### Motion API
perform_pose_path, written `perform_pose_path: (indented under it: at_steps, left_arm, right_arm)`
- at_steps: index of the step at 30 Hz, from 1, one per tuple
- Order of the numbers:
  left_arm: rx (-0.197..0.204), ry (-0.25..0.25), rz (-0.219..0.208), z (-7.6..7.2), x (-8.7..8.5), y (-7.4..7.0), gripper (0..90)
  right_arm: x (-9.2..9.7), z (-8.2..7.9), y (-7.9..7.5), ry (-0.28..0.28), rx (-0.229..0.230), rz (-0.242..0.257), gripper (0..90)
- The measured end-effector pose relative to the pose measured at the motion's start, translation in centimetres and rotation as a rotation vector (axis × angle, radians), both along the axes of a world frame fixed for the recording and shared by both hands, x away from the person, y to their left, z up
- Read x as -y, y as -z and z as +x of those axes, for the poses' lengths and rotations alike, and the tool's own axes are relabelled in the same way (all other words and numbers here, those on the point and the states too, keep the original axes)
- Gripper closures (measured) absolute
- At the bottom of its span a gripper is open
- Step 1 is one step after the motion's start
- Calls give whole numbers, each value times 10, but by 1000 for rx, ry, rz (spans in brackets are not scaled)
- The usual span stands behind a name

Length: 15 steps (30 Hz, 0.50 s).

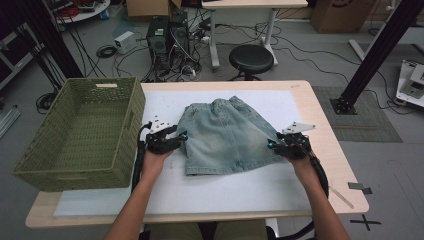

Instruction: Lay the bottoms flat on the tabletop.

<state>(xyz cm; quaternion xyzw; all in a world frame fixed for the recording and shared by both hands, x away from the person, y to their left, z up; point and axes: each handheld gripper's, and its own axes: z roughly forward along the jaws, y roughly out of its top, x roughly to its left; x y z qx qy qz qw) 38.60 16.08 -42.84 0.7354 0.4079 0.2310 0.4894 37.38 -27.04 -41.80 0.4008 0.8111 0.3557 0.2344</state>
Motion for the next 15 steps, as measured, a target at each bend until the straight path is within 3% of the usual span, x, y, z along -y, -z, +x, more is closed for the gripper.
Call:
perform_pose_path:
  at_steps: [2,8,11,12,15]
  left_arm:
    - [1,2,-2,0,-1,0,498]
    - [-9,12,-1,-1,-1,0,498]
    - [-10,17,-5,-1,1,0,496]
    - [-10,21,-2,-1,1,0,496]
    - [-14,22,-1,-1,2,1,496]
  right_arm:
    - [-14,2,-2,-66,9,48,527]
    - [-60,14,-1,-240,-19,71,482]
    - [-75,24,5,-260,-57,40,462]
    - [-78,27,7,-258,-69,28,485]
    - [-83,35,14,-256,-99,-24,686]
